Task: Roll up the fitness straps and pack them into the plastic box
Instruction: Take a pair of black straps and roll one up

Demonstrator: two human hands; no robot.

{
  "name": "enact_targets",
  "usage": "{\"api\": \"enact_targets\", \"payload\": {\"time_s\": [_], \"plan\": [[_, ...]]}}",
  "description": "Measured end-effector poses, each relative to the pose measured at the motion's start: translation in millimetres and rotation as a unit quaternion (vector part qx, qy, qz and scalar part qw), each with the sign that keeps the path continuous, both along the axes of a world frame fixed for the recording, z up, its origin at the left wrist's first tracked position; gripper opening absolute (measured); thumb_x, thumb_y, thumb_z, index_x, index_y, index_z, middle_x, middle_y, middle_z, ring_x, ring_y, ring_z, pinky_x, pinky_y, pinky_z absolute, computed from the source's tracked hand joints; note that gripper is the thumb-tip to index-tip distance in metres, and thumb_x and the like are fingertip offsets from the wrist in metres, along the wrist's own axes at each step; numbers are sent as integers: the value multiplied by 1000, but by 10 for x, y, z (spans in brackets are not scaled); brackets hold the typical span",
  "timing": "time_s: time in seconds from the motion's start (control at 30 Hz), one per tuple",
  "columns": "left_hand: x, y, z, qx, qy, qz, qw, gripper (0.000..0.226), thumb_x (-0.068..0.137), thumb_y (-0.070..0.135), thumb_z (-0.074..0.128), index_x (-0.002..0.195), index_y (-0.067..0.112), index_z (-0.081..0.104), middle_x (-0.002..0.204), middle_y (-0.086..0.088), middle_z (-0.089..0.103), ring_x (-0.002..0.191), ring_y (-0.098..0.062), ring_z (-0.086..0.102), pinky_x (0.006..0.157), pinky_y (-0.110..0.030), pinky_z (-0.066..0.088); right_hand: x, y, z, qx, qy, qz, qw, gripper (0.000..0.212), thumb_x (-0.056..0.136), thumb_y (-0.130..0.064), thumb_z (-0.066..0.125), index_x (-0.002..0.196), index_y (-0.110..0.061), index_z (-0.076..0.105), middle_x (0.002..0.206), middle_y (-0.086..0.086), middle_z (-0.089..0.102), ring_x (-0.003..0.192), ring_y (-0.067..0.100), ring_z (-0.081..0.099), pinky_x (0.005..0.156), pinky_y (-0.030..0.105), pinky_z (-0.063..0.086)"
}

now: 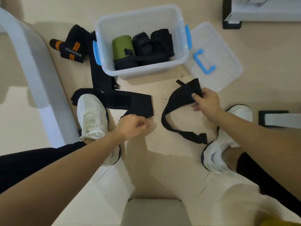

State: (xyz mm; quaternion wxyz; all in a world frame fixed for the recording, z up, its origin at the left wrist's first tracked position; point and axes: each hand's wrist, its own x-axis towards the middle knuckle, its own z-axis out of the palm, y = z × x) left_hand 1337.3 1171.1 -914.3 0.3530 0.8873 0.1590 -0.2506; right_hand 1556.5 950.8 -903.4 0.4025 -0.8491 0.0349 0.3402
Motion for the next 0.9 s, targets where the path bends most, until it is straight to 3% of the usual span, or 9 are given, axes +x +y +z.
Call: {"api": "enact_targets", "payload": {"time_s": [0.07, 0.17, 0.3, 0.37, 0.47, 0.6, 0.67, 0.8, 0.9], "plan": [[-50, 99, -54, 90, -68, 38, 993, 25, 98, 30, 61, 120, 26, 70, 110, 6, 69, 102, -15, 57, 85, -38, 53, 123, -9, 77, -13, -40, -29, 999, 18, 99, -20, 63, 112, -8, 58, 105, 15, 68, 63, 13, 68, 55, 20, 58], [48, 185, -81, 169, -104, 83, 977, 54, 91, 29, 70, 142, 20, 54, 140, -7, 53, 128, -29, 45, 101, -49, 50, 216, -19, 111, -26, -84, -33, 996, 35, 96, -20, 67, 127, -14, 52, 105, 11, 68, 73, 18, 70, 66, 28, 60], [271, 248, -157, 222, 38, 69, 972, 92, 85, 46, 73, 159, 28, 22, 166, -12, 18, 143, -44, 24, 111, -58, 35, 93, 1, 72, -56, -205, 42, 976, 53, 91, -26, 71, 138, -23, 47, 109, 0, 56, 89, 15, 57, 82, 28, 50], [322, 210, -197, 212, 62, 48, 974, 91, 85, 48, 73, 159, 28, 23, 164, -11, 21, 138, -43, 28, 110, -56, 37, -51, 76, 55, -49, -258, 111, 958, 46, 90, -24, 71, 133, -20, 54, 110, 0, 50, 91, 11, 52, 83, 27, 48], [273, 93, -235, 196, 34, 16, 980, 84, 86, 41, 74, 157, 24, 31, 160, -11, 24, 131, -41, 30, 112, -51, 37, -223, 261, 35, -32, -237, 247, 939, 40, 88, -25, 74, 126, -16, 62, 114, 0, 52, 99, 13, 53, 89, 28, 49], [107, 96, -278, 115, -8, -1, 993, 74, 87, 31, 77, 151, 18, 43, 160, -7, 31, 137, -36, 27, 118, -50, 33, -389, 354, -111, -78, -199, 429, 878, 59, 89, -30, 73, 143, -20, 51, 136, 4, 48, 121, 25, 45, 101, 34, 41], [73, 184, -281, 78, -14, -16, 997, 60, 89, 28, 75, 144, 17, 52, 156, -3, 37, 136, -29, 31, 115, -47, 37, -410, 352, -188, -107, -181, 461, 862, 67, 89, -22, 73, 149, -24, 43, 140, 5, 48, 122, 26, 47, 103, 40, 44], [139, 349, -234, 78, -38, -59, 994, 52, 92, 25, 71, 141, 23, 56, 151, 0, 45, 130, -26, 38, 108, -46, 42, -217, 333, -180, -66, -94, 411, 904, 81, 89, -4, 70, 155, -31, 31, 125, -5, 52, 113, 13, 51, 97, 28, 46], [283, 484, -209, 203, -43, -39, 978, 69, 86, 25, 70, 148, 29, 42, 155, -5, 38, 137, -35, 35, 106, -51, 42, 54, 200, -128, -53, -85, 325, 940, 67, 90, 3, 68, 147, -24, 46, 122, -2, 57, 110, 17, 58, 88, 19, 47]]}}
